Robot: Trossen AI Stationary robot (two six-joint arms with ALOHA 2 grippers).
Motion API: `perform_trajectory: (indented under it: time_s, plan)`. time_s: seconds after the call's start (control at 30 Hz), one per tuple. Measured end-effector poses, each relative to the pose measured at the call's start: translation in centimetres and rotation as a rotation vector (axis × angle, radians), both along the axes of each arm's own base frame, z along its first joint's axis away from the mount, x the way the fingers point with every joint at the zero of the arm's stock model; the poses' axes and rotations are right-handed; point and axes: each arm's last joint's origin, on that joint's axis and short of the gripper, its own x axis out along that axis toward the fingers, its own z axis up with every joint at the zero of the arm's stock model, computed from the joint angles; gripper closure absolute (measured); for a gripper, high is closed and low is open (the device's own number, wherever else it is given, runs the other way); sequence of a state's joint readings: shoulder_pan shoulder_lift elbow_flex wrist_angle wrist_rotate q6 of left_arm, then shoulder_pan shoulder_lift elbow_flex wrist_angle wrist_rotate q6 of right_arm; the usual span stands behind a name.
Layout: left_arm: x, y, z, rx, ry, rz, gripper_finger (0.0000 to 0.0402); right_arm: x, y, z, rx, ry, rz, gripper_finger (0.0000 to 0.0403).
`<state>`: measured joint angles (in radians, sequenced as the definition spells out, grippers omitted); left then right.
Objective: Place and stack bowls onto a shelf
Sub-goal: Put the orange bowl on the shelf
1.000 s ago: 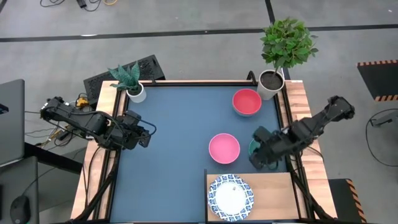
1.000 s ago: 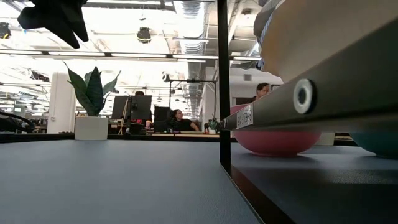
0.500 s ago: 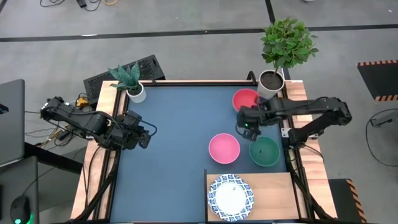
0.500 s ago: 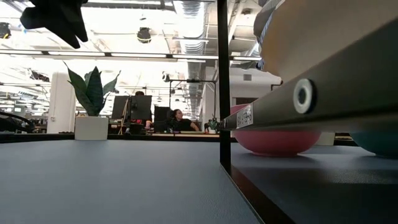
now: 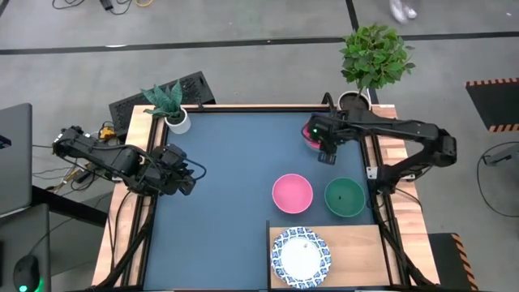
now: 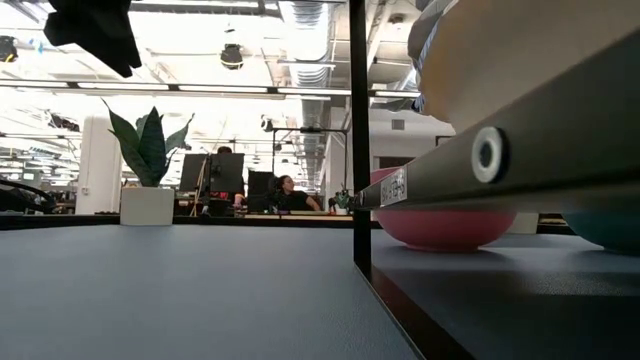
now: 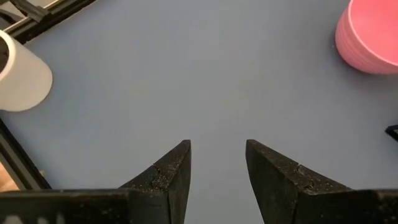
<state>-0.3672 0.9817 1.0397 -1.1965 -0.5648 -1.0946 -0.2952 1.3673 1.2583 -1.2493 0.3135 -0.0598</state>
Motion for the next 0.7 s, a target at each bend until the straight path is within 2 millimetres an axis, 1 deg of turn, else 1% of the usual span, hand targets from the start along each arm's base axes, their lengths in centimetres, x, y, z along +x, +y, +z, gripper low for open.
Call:
perform_trajectory:
  time_s: [0.2, 0.4, 0.53, 0.7]
  plan:
    - [0.0, 0.0, 0.0, 0.013, 0.009, -0.019, 0.0264, -0.5, -1.2, -3.4, 0.055, 0.03, 0.018, 0.0213]
    - [0.0, 0.1, 0.0, 0.011, -0.018, 0.029, 0.0264, -1.0, -2.1, -5.9, 0.066, 0.061, 0.096, 0.0213]
    - [0.0, 0.1, 0.1, 0.009, -0.04, 0.066, 0.0264, -1.6, -2.9, -6.9, 0.087, 0.069, 0.1, 0.0214]
    - [0.0, 0.1, 0.1, 0.01, -0.043, 0.071, 0.0264, -2.0, -3.9, -7.2, 0.102, 0.052, 0.105, 0.0214]
